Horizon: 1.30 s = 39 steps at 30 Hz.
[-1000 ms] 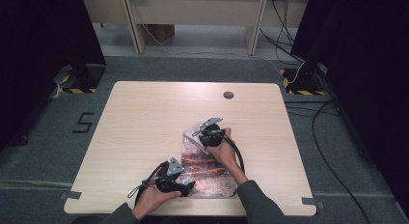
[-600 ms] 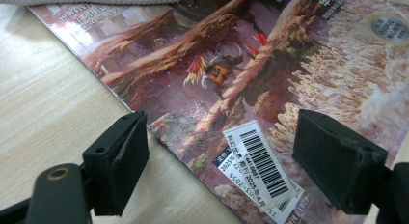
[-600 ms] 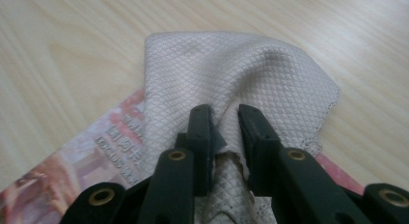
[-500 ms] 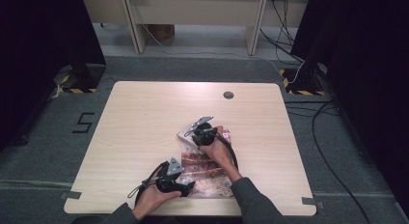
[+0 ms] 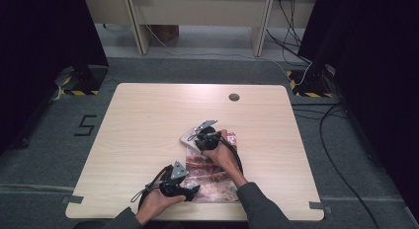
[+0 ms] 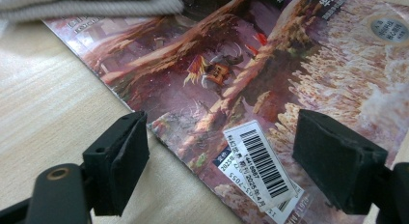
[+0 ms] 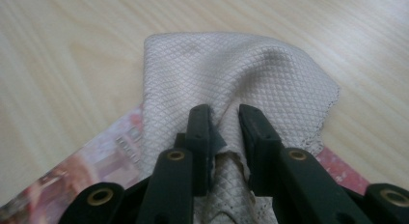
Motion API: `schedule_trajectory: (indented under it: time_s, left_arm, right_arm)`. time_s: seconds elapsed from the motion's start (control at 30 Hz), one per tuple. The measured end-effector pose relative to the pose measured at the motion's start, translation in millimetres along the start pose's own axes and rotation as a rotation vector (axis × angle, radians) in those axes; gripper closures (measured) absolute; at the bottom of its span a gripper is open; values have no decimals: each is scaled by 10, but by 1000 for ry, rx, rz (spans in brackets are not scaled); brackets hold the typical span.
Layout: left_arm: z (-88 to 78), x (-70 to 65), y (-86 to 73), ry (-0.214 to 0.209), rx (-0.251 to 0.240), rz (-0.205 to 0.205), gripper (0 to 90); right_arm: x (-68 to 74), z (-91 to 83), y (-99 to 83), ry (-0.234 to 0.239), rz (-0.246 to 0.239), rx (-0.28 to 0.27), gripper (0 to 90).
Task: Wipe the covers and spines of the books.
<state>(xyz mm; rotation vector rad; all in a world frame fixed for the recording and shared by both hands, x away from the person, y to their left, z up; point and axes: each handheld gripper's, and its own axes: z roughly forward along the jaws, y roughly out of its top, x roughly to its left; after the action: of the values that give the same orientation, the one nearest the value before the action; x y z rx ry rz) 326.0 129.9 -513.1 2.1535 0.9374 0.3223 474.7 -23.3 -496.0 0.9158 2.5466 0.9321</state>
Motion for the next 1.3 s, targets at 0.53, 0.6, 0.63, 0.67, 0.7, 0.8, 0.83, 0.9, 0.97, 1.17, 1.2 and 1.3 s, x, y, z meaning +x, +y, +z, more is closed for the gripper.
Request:
schedule_trajectory:
  time_s: [0.53,0.6,0.63,0.67,0.7,0.8,0.83,0.9,0.97,1.17,1.2,1.3]
  left_arm:
    - [-2,-1,1,1,1,5,195]
    - [-3,-3,3,2,2,7,196]
    - [-3,-3,2,2,1,7,196]
    - [-2,-3,1,2,-1,7,196]
    - [-2,-2,1,1,-1,6,196]
    - [-3,-4,6,2,3,8,196]
    - [-3,-5,5,4,2,8,196]
    - [-3,-4,5,1,2,6,197]
    - [-1,-2,5,-2,1,4,197]
    - [-3,-2,3,-3,2,0,196]
    - [-3,-3,2,-2,1,0,195]
    - [-3,-2,4,-3,3,3,196]
  right_arm:
    - [-43,-235,-277,4,-29,-12,751]
    - [-133,-275,-346,5,13,-22,752]
    - [-181,-303,-378,-5,21,-19,752]
    - [-217,-324,-401,-16,23,-18,752]
    - [-259,-353,-432,-32,35,-17,751]
    - [-397,-430,-527,-60,81,-15,750]
    - [-442,-452,-553,-74,92,-15,750]
    - [-530,-494,-604,-93,117,-14,749]
    - [-584,-515,-636,-107,132,-18,748]
    - [-635,-553,-694,-144,163,-23,750]
    - [-617,-557,-697,-150,159,-22,752]
    - [-535,-572,-687,-135,140,-5,752]
